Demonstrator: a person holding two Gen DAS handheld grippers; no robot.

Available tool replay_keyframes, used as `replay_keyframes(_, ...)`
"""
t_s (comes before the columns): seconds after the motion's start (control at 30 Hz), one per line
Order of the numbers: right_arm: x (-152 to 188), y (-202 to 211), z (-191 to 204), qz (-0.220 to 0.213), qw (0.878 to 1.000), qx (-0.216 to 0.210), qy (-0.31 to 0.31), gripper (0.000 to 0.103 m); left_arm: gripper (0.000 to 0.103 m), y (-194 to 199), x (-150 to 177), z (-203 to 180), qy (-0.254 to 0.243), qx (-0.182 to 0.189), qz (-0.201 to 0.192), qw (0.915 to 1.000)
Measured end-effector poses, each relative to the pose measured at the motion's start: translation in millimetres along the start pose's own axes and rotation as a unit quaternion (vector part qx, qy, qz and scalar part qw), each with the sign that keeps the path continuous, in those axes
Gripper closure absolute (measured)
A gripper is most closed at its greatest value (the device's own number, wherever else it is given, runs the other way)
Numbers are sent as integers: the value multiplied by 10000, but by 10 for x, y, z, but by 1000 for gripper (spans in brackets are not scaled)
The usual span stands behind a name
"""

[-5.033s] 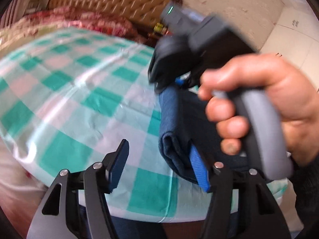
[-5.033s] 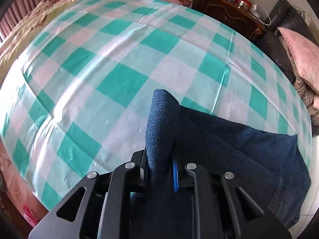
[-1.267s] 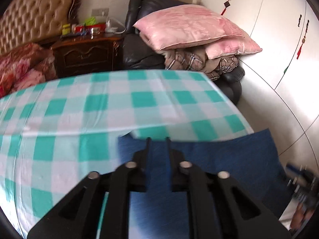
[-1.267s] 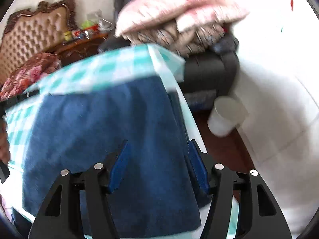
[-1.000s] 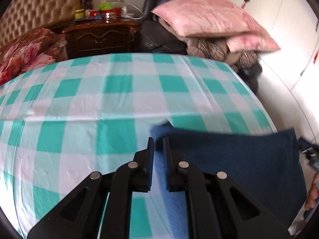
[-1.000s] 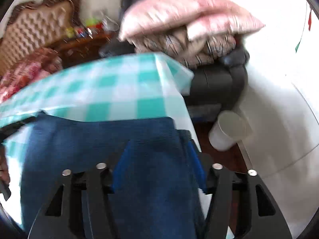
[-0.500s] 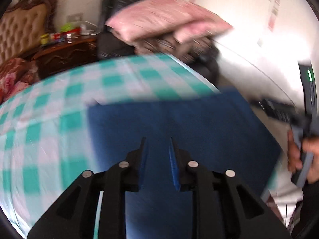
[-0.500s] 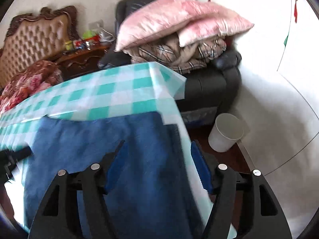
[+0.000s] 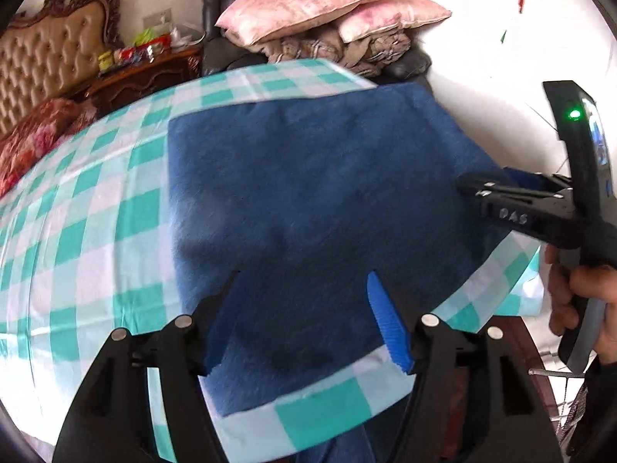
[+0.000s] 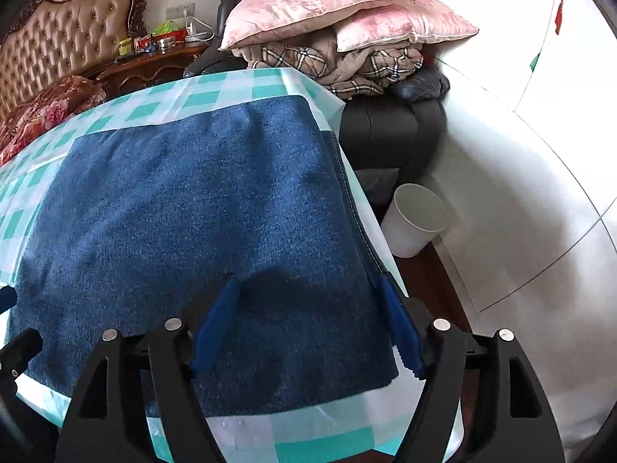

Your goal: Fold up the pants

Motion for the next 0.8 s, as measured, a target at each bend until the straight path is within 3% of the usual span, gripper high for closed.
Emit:
replay_keyframes(0.07, 29, 28, 19, -18, 10000, 64, 35, 32, 37, -29, 71, 47, 66, -38, 125, 9999)
replay_keyframes(0.27, 47, 197, 21, -74, 9998, 150, -63, 32, 37, 77, 78, 83, 141, -30, -12, 9999)
replay_keyframes(0.47, 116, 316, 90, -87, 9999, 77, -30, 31, 22, 165, 41, 114, 222, -265, -111, 9993)
replay_keyframes(0.53, 154, 270, 92, -36, 9997, 224, 25, 30, 6, 202, 6, 120, 232, -377, -157, 9989)
replay_keyframes(0.57, 167, 250, 87, -1, 9996, 287, 40, 29, 3, 241, -13, 125, 221, -519, -195, 9982)
replay_keyframes(0.67, 188, 292, 71, 28, 9995, 330, -1, 28, 2, 360, -80, 127, 130, -875, -352, 9955)
replay_keyframes(0.8, 211, 478, 86, -52, 9996, 280, -51, 28, 2, 474, -124, 172, 283, -720, -416, 9961)
Point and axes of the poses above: each gripper's, at about its wrist camera, not at the fingertips, and y roughly against the way its jaws point, z to its left, x to its underside, the point moved 2 cm from there along -y, roughly the way its jaws point, and after that the axes turned 12 degrees about -y, right-handed, at the moved point
